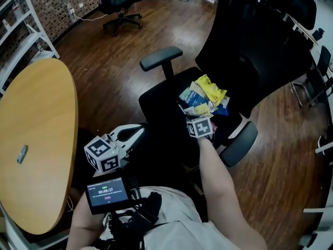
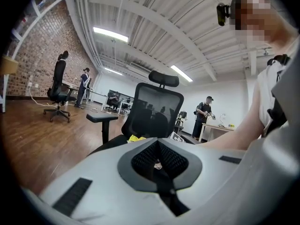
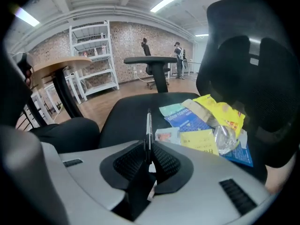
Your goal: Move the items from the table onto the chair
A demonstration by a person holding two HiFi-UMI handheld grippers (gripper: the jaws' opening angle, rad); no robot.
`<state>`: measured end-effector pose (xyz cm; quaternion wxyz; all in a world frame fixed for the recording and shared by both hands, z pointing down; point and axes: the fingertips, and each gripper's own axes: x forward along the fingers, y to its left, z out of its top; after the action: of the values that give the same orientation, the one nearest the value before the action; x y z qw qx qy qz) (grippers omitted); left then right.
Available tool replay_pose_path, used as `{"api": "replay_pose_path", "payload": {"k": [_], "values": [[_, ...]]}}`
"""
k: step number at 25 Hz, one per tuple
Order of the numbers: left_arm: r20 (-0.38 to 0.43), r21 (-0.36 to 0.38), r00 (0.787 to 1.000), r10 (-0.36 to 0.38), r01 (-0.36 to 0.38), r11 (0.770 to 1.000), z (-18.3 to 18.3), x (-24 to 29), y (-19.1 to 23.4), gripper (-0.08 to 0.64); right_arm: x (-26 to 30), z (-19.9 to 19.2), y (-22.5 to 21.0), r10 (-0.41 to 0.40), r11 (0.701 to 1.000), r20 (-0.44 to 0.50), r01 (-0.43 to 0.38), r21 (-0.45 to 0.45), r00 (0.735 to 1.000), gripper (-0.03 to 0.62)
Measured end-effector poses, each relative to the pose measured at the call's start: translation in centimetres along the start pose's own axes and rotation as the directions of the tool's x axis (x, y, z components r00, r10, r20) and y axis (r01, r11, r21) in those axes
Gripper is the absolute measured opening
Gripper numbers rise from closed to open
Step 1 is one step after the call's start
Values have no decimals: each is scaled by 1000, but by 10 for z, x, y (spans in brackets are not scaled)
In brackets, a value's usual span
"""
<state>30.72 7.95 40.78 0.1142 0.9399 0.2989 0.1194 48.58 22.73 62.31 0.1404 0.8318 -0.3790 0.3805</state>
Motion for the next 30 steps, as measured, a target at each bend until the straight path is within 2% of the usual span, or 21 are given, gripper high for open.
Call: {"api": "replay_pose_path", "payload": {"k": [6,8,11,14,17,19,21,23,27,30], "values": [[-10,-24,1000,18,-18,1000,-9,-4,4,11,20,-35,4,11,998,-145,-20,-64,989,69],[-15,-22,1000,19,-19,1000,-11,-5,4,11,21,-38,6,9,996,-163,-23,-82,987,145],[-21,-13,999,31,-32,999,-17,-9,6,11,23,-35,10,-6,989,-162,-18,-145,987,183],[-22,4,999,40,-40,999,-15,-10,8,11,17,-22,9,-23,982,-130,-2,-191,991,183],[-18,2,999,35,-35,999,-9,-11,9,11,-2,-2,3,-60,984,-59,49,-173,997,181],[-12,-5,999,46,-46,999,-6,-16,11,11,-12,14,16,-34,985,6,34,-168,999,179],[-3,-2,999,53,-53,999,-1,-19,11,11,-21,32,33,8,984,87,8,-177,996,137],[10,9,998,54,-54,998,6,-20,9,11,-34,56,49,59,983,188,-24,-180,980,0],[57,32,996,62,-64,997,33,-34,7,11,-64,109,91,182,970,353,-110,-215,918,0],[111,40,991,73,-77,996,65,-58,7,11,-102,161,139,292,945,464,-178,-273,836,0]]}}
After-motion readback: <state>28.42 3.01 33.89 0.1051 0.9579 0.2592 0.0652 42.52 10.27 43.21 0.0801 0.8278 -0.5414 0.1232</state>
